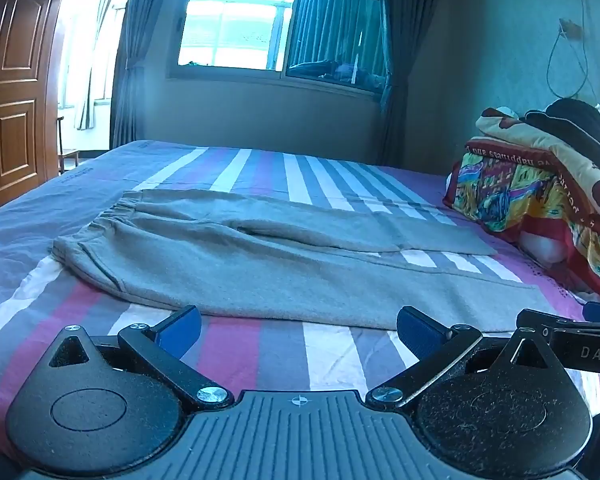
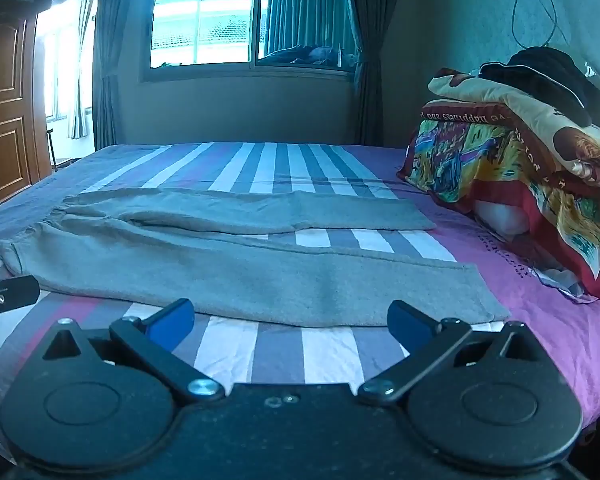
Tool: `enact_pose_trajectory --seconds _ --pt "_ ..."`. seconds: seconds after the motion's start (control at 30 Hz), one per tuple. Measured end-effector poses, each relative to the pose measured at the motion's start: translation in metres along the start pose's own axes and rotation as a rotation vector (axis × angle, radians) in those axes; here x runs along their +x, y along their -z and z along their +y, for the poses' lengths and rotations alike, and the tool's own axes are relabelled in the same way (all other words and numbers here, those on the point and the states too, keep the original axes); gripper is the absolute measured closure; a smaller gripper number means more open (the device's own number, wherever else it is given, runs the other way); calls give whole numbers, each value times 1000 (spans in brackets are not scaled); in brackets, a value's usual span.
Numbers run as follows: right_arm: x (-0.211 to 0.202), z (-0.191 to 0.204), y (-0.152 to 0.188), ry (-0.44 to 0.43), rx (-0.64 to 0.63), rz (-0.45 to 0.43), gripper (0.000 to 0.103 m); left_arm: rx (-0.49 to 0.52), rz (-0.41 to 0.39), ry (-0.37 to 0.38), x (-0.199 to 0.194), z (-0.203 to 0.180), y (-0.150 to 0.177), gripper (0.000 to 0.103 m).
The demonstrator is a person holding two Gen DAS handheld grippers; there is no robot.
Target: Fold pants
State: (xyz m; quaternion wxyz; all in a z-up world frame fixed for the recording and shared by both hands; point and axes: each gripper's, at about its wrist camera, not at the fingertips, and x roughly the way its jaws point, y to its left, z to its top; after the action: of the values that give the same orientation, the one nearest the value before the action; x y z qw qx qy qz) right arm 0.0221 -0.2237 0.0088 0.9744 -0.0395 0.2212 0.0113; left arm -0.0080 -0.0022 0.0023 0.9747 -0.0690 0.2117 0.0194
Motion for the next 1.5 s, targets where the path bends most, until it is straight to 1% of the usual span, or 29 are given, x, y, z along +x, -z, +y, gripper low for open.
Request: enact_pose_trajectory --seconds 1.5 --pt "-4 4 0 -1 -13 -10 0 13 1 5 -6 -3 -5 0"
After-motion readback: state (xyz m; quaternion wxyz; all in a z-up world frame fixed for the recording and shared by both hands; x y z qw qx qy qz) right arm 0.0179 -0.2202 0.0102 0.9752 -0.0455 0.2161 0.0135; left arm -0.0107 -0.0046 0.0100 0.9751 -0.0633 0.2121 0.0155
